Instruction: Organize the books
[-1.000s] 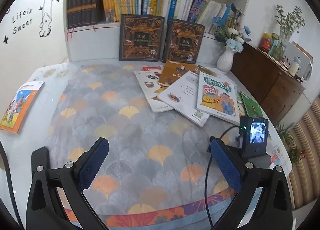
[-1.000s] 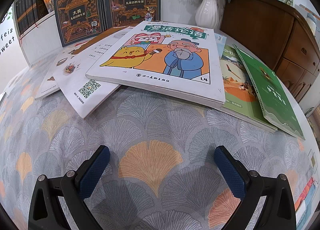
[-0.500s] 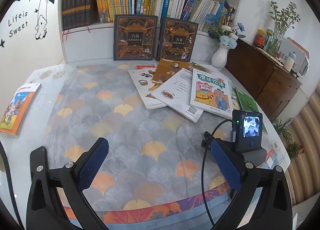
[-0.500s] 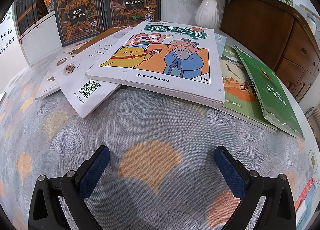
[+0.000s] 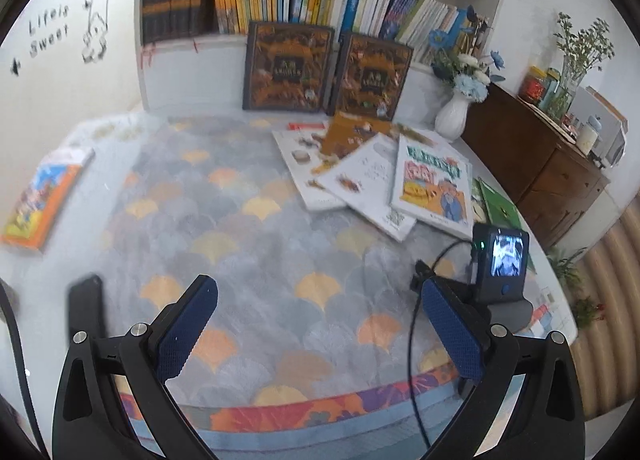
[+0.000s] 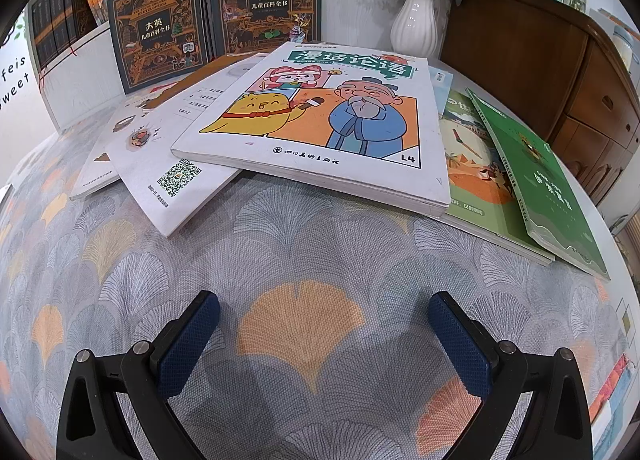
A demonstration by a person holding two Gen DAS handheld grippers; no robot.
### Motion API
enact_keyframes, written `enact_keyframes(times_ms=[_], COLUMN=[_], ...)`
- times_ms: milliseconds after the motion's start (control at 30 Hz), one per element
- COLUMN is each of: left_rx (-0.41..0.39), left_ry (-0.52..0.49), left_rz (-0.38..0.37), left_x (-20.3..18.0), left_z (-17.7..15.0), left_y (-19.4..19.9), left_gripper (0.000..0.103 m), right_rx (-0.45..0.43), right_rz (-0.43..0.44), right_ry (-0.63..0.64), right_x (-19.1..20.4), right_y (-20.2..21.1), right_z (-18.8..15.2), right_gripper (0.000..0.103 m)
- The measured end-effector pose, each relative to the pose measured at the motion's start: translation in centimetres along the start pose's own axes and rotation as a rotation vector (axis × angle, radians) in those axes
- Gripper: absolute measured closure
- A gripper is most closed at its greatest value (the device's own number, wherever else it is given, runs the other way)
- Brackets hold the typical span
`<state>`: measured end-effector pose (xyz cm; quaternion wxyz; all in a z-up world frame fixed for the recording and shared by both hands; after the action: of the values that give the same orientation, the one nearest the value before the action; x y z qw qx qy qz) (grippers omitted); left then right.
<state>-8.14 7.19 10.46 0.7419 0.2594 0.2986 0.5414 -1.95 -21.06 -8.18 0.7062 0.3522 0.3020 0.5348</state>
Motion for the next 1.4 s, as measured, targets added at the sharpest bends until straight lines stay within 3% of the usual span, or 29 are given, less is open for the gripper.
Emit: enact_keyframes(times_ms=[233,467,600,767,1000,1233,1400], left_rx=[-0.131,-0.171,-0.250,-0.240,-0.240,-0.161,-0.185], left_ry=[-0.119,-0.016,0.002,0.103,0.126,0.140,0.150], left_rz=[0.038,0.024,0.080,0.069,0.083,0.055,0.071], left_x=[-1.4,-1.5,0.0,2.1,3.3,3.3,4.0], left_z=[4.4,6.3,8.2,7.8,6.5,5.0,4.9], left_y=[2.8,4.1,5.5,5.7,5.5,4.0,4.7], left_gripper=[0.001,0.001,0.001,0.001,0.001,0.001,0.001], right_rx=[0.000,0.000,0.000,0.000,0.000,0.000,0.000], right_rz=[0.000,0.000,0.000,0.000,0.000,0.000,0.000], right_ry=[0.000,0.000,0.000,0.000,0.000,0.000,0.001], right_x=[0.0,0.0,0.0,0.0,0.0,0.0,0.0], right_y=[0.0,0.0,0.0,0.0,0.0,0.0,0.0], right_z=[0.0,0.0,0.0,0.0,0.0,0.0,0.0], right_gripper=[0.000,0.000,0.000,0.000,0.000,0.000,0.000])
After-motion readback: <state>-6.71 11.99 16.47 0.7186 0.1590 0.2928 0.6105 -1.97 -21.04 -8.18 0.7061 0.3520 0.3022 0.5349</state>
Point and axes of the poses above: each gripper's, at about its wrist camera, not at the fingertips, and y roughly against the way its jaws point, x to its left, z to its top, the point moved 9 cm from there along -y, roughly the way its jaws point, and after that the axes turned 1 degree about -z, right-handed, at the moved point
